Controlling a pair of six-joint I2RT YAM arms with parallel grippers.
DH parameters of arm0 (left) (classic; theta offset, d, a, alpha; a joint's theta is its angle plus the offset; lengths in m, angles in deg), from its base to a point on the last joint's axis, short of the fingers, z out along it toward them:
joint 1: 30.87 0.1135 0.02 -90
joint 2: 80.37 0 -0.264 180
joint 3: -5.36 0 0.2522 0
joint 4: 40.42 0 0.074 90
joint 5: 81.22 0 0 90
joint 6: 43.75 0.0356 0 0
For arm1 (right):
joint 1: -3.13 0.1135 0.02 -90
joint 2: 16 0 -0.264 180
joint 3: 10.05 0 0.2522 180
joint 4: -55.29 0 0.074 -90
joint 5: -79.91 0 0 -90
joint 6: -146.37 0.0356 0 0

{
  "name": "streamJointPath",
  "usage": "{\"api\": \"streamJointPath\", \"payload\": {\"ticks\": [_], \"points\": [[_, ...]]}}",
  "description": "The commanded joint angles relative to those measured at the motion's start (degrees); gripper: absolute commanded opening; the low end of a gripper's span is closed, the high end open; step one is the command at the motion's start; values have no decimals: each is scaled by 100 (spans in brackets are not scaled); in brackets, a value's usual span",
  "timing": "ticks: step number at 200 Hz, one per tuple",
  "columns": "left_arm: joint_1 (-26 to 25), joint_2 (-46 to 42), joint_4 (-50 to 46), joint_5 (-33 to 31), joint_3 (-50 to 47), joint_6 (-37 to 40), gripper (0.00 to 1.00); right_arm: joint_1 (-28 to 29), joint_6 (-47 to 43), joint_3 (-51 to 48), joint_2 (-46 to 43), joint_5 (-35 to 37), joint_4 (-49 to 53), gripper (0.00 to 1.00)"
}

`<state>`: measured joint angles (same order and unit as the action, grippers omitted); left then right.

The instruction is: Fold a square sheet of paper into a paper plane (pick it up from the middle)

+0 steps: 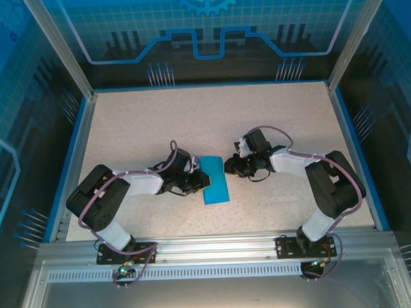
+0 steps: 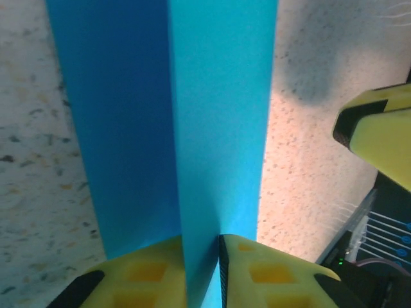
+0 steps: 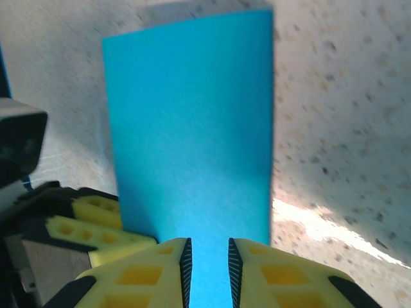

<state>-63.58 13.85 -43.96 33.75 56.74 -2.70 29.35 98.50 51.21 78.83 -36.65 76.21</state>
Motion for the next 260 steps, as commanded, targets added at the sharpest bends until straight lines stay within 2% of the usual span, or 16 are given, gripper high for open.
{"api": "streamJointPath", "payload": {"ticks": [1,64,96,144,171,209,260], "points": [[93,15,-513,-148,304,448,12,77,-91,-113,-228,161,182,23],[182,-314,-1994,-188,1005,1747,8,288,-139,-187,-687,564,402,21],[180,-331,-2051,14,1089,1766,8,566,-147,-113,-593,706,448,19],[122,-705,-2353,-5,1270,1857,8,871,-10,-112,-367,786,381,16],[117,-998,-2869,-451,1515,1931,8,874,83,-172,-802,1041,447,16],[117,-1567,-3688,-1279,1865,2036,8,861,10,-34,-1737,1654,1044,18],[116,-1891,-4554,-1428,2478,2378,9,800,31,-108,-2018,1831,1204,21]]}}
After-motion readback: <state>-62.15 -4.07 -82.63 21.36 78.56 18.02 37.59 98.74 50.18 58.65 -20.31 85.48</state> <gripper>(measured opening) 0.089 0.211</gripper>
